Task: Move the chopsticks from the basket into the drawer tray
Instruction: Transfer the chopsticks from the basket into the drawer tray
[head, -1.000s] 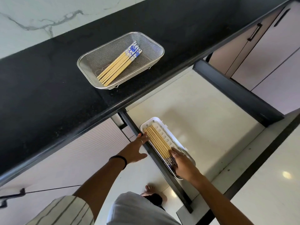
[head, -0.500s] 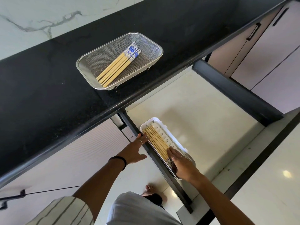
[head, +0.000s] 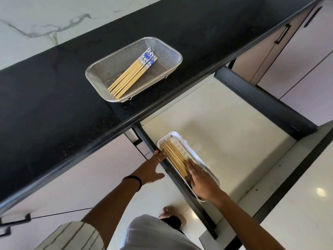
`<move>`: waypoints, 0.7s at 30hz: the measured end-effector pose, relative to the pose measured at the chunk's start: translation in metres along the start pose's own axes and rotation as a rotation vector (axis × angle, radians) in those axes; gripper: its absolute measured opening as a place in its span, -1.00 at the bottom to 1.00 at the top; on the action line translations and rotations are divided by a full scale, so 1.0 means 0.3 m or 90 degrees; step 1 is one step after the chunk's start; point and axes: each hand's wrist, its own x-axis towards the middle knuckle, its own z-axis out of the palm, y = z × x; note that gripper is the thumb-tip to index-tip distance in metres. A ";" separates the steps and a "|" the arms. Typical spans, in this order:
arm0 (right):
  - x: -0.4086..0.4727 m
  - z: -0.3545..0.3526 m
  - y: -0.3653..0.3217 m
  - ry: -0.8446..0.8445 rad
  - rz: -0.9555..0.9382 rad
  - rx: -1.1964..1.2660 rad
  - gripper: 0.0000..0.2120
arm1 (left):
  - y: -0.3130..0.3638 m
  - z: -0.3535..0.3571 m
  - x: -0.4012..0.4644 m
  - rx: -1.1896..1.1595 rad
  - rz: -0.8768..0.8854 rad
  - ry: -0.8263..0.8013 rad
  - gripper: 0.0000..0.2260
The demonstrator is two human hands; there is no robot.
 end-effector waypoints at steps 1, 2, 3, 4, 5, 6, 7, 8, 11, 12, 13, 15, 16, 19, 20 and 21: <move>0.017 -0.007 -0.008 0.004 -0.008 0.001 -0.35 | -0.003 0.001 -0.001 -0.003 0.002 0.000 -0.26; 0.035 -0.016 -0.013 0.004 -0.014 0.000 -0.35 | -0.003 0.001 -0.001 -0.006 0.003 0.000 -0.26; 0.054 -0.022 -0.016 -0.001 -0.013 0.004 -0.35 | 0.000 0.002 -0.002 -0.007 0.003 0.000 -0.26; 0.071 -0.027 -0.019 -0.011 -0.008 0.005 -0.36 | 0.003 0.002 -0.003 -0.008 0.002 0.000 -0.25; 0.085 -0.029 -0.021 -0.022 -0.004 0.001 -0.37 | 0.005 0.004 -0.004 -0.012 0.001 0.001 -0.25; 0.094 -0.027 -0.022 -0.030 -0.005 -0.006 -0.39 | 0.007 0.006 -0.005 -0.016 0.000 0.000 -0.25; 0.100 -0.022 -0.023 -0.032 -0.009 -0.011 -0.39 | 0.008 0.004 -0.006 -0.017 0.000 -0.004 -0.25; 0.103 -0.017 -0.022 -0.031 -0.016 -0.013 -0.37 | 0.008 0.001 -0.005 -0.018 0.001 -0.007 -0.25; 0.098 -0.009 -0.020 -0.028 -0.038 -0.008 -0.31 | -0.001 -0.009 -0.005 -0.028 0.004 -0.006 -0.25; 0.092 -0.009 -0.015 -0.021 -0.037 -0.002 -0.30 | -0.003 -0.008 -0.004 -0.031 0.005 -0.005 -0.25; 0.084 -0.009 -0.010 -0.007 -0.034 0.005 -0.29 | -0.003 -0.006 -0.004 -0.031 0.007 -0.003 -0.25; 0.068 -0.008 -0.004 0.006 -0.031 0.021 -0.31 | -0.001 -0.004 -0.004 -0.029 0.011 0.000 -0.24; 0.058 -0.006 -0.003 -0.001 -0.040 0.028 -0.33 | -0.002 -0.003 -0.003 -0.029 0.012 0.001 -0.24; 0.030 -0.003 0.000 -0.008 -0.060 0.031 -0.34 | -0.004 -0.006 -0.004 -0.023 0.012 0.001 -0.23; 0.022 -0.006 0.005 0.007 -0.056 0.035 -0.33 | -0.004 -0.007 -0.003 -0.020 0.012 -0.001 -0.23; 0.014 -0.011 0.012 0.022 -0.055 0.038 -0.33 | -0.003 -0.007 -0.002 -0.019 0.011 -0.003 -0.23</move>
